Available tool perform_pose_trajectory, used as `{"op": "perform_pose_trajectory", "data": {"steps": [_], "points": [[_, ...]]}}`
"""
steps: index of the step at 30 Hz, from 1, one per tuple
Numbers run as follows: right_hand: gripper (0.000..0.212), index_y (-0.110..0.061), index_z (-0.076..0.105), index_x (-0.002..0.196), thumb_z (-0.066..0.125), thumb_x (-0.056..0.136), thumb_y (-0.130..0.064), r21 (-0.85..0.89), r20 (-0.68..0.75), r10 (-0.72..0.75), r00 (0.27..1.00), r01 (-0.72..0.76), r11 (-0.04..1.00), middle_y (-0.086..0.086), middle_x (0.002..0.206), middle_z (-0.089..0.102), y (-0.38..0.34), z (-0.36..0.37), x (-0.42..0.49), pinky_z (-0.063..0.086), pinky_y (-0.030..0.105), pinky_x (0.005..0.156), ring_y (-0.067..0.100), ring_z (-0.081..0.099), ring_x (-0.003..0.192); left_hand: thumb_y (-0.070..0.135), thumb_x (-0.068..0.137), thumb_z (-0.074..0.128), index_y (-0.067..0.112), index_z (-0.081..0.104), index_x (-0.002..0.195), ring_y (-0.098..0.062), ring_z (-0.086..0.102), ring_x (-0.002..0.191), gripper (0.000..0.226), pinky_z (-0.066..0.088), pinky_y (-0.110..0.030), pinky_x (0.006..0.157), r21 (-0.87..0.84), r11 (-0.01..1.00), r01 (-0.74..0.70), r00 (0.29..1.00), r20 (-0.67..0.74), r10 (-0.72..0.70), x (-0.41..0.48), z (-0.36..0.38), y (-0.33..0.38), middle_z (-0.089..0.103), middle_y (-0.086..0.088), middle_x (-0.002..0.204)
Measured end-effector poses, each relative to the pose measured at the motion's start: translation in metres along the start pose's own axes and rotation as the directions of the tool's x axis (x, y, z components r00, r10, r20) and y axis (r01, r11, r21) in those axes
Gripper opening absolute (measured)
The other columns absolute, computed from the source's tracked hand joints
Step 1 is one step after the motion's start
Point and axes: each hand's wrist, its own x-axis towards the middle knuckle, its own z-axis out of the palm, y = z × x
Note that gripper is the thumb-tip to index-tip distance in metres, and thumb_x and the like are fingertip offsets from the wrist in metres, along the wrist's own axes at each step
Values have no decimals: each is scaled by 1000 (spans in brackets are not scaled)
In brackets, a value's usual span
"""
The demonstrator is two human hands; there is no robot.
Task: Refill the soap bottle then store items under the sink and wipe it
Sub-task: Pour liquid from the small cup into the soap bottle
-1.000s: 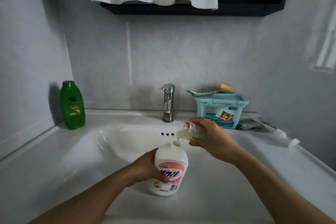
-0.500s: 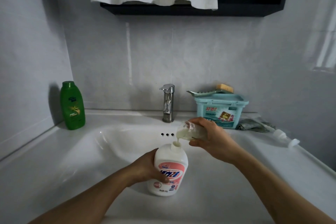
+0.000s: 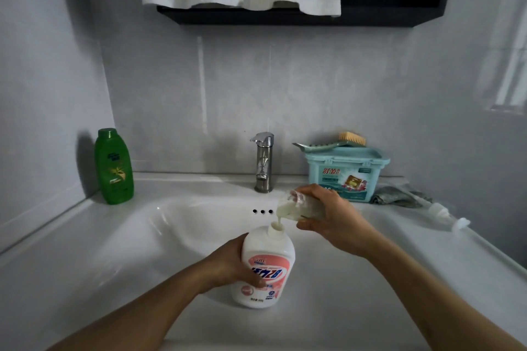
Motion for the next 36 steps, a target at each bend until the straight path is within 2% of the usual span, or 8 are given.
{"op": "perform_pose_trajectory", "data": {"steps": [10, 21, 30, 36], "points": [[52, -32, 47, 121, 74, 77, -25, -10, -6, -6, 1000, 6, 1000, -12, 110, 49, 1, 1, 1, 43, 20, 84, 8, 48, 100, 12, 58, 88, 29, 56, 121, -13, 66, 105, 73, 52, -42, 97, -6, 1000, 1, 1000, 10, -1, 2, -1, -3, 72, 6, 109], [52, -31, 49, 120, 75, 76, -23, -9, -9, -11, 1000, 11, 1000, -14, 108, 49, -1, 0, 0, 45, 25, 88, 9, 49, 101, 10, 58, 88, 31, 56, 120, -12, 66, 103, 72, 52, -42, 96, 3, 1000, -7, 1000, 5, 7, 2, -1, -4, 72, 8, 107], [52, -32, 49, 120, 75, 76, -24, -17, -12, -16, 1000, 16, 1000, -13, 109, 49, 0, 0, -1, 45, 24, 87, 9, 48, 101, 12, 57, 89, 30, 56, 121, -13, 66, 105, 74, 52, -43, 97, 1, 1000, -10, 1000, 10, 10, 2, -1, -4, 72, 7, 109], [51, -31, 48, 120, 74, 77, -24, -17, -10, -18, 1000, 18, 1000, -13, 108, 48, -1, -1, -1, 41, 17, 80, 7, 48, 98, 12, 59, 88, 30, 57, 120, -12, 66, 104, 72, 52, -42, 96, 2, 1000, -8, 1000, 16, 8, 2, -1, -4, 72, 7, 108]]}}
